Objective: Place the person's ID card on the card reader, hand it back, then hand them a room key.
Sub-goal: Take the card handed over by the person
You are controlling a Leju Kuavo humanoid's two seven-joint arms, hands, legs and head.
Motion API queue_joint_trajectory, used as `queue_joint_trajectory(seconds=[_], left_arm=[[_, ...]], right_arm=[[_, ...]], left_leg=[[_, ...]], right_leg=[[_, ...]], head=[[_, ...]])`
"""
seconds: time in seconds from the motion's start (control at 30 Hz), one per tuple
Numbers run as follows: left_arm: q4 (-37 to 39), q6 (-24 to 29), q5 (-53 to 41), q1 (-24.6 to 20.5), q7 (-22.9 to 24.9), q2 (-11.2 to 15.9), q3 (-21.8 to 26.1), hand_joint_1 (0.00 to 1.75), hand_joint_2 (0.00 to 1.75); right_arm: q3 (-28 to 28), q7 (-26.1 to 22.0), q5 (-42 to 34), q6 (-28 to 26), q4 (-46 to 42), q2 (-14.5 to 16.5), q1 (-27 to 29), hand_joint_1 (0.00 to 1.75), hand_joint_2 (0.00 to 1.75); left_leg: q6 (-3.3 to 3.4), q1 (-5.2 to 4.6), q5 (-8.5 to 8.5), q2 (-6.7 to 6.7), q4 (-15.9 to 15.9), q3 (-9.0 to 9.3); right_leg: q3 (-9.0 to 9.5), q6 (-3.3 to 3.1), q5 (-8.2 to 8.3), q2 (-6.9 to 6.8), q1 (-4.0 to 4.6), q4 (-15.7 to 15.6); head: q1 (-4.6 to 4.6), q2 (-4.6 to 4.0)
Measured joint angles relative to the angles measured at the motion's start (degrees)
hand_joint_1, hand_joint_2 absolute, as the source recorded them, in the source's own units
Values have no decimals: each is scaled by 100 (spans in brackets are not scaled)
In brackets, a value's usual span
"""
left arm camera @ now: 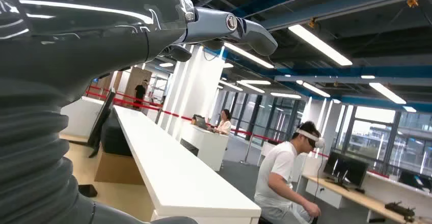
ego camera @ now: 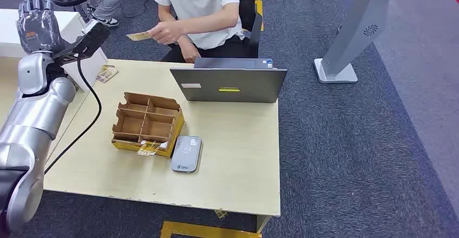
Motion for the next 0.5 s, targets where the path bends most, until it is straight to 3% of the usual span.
queue_joint_trajectory(seconds=[0.47, 0.5], left_arm=[[272, -67, -138, -8, 96, -193, -178, 0, 175], [275, -67, -139, -8, 96, -196, -181, 44, 175]], right_arm=[[0, -25, -71, 63, 2, -1, 6, 0, 0], [0, -26, -72, 63, 2, -1, 7, 0, 0]], left_leg=[[0, 0, 0, -2, 0, -1], [0, 0, 0, -1, 0, -1]], right_leg=[[0, 0, 0, -2, 0, 0], [0, 0, 0, -1, 0, 0]], head=[[1, 0], [1, 0]])
